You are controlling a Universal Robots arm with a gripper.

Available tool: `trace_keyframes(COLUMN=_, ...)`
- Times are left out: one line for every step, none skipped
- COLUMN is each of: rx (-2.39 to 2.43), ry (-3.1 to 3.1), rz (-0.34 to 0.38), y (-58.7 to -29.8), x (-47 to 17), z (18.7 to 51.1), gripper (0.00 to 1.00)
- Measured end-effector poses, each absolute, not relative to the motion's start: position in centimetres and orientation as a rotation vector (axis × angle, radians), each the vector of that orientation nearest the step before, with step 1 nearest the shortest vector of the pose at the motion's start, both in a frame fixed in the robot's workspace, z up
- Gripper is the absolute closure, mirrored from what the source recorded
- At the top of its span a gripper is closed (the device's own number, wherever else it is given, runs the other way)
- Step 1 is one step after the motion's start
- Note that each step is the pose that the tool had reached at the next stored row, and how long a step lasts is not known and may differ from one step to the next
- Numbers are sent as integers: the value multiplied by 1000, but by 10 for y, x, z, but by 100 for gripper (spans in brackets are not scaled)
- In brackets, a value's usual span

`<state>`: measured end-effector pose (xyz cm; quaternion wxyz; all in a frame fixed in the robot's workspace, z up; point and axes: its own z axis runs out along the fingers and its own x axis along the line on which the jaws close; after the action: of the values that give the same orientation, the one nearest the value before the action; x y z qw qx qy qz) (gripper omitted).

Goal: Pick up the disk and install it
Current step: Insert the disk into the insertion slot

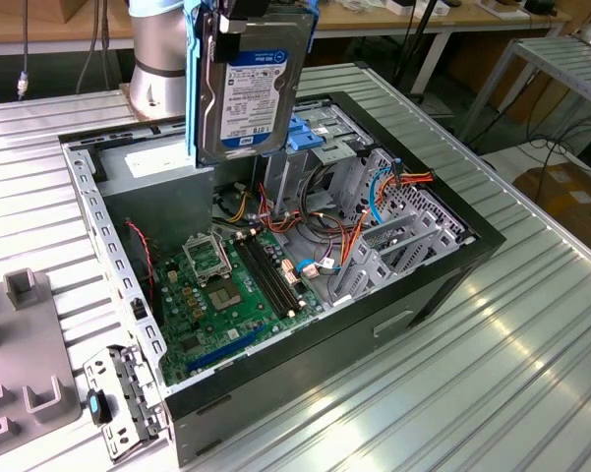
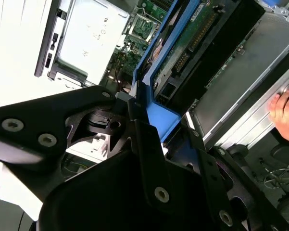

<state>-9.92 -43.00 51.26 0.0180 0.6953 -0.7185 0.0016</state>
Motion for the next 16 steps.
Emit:
trace_keyframes(rx=2160, ry=-2232, rz=5, y=-433, x=-99, z=513, gripper=63)
trace_keyframes(rx=2160, ry=-2232, rz=5, y=-433, x=-99, z=513, gripper=63)
trace_keyframes(rx=2160, ry=-2232, rz=5, y=-434, x=-99, z=513, gripper=63)
trace_keyframes(rx=2160, ry=-2232, rz=5, y=-434, x=-99, z=513, gripper=63)
trace_keyframes(rx=2160, ry=-2232, rz=5, y=-435, x=-99, z=513, gripper=63)
trace_keyframes(rx=2160, ry=-2232, rz=5, y=-436, x=-99, z=513, gripper=63)
trace_keyframes(rx=2160, ry=-2232, rz=5, y=-437, x=-99, z=513, gripper=63)
trace_keyframes(rx=2160, ry=-2232, rz=5, y=-438, x=-99, z=513, gripper=63)
trace_keyframes(rx=2160, ry=-2232, rz=5, y=-438, x=-99, z=513, gripper=63)
trace_keyframes(rx=2160, ry=-2232, rz=5, y=-439, x=-99, z=513, gripper=63)
trace_keyframes(rx=2160, ry=-2232, rz=5, y=-440, x=-99, z=512, gripper=63)
trace_keyframes(rx=2160, ry=-2232, rz=5, y=-440, x=-99, z=513, gripper=63)
trace_keyframes(rx=2160, ry=-2232, rz=5, y=-441, x=-99, z=512, gripper=63)
trace_keyframes(rx=2160, ry=-2232, rz=5, y=-441, x=-99, z=512, gripper=63)
trace_keyframes(rx=2160, ry=-2232, rz=5, y=-442, x=-99, z=512, gripper=63)
trace_keyframes(rx=2160, ry=-2232, rz=5, y=-443, x=-99, z=512, gripper=63)
